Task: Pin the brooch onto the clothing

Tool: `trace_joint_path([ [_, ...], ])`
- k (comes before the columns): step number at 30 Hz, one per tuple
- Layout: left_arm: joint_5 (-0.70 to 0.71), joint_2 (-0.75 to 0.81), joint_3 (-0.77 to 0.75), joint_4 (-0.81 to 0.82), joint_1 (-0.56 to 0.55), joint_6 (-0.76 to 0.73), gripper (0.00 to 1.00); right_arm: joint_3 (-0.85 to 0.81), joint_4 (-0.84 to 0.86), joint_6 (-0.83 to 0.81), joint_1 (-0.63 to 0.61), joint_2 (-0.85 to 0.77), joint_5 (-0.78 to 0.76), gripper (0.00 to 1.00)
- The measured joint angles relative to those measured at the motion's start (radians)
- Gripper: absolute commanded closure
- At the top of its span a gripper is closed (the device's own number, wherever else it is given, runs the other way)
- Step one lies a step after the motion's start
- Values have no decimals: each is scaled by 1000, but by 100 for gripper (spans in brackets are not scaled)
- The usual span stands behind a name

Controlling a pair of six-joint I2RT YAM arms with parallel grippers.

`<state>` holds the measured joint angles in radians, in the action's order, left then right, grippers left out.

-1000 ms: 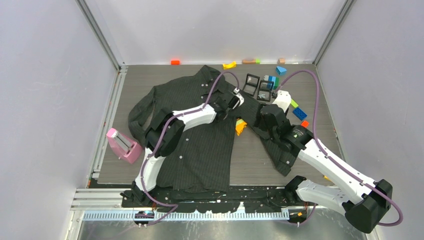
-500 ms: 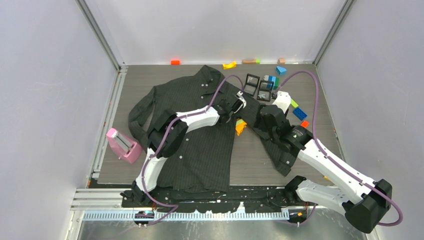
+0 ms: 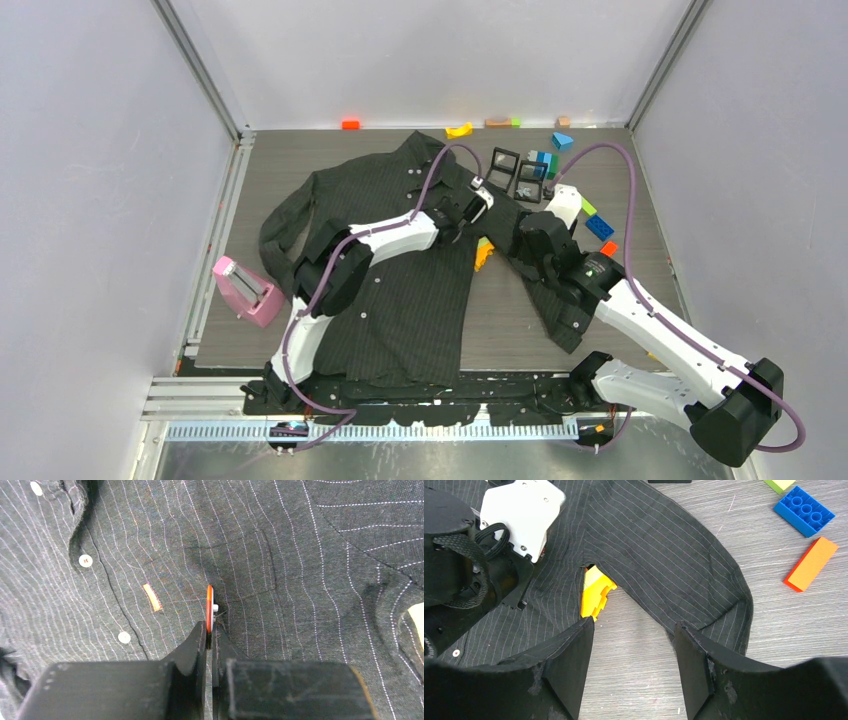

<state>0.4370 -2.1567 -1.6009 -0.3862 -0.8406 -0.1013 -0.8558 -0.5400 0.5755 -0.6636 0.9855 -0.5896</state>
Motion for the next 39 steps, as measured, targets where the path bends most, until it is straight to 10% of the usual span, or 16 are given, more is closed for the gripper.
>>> trace_joint_path([
  [39,-551,246,238,216,146,390,100,203,255,25,94,-6,328,19],
])
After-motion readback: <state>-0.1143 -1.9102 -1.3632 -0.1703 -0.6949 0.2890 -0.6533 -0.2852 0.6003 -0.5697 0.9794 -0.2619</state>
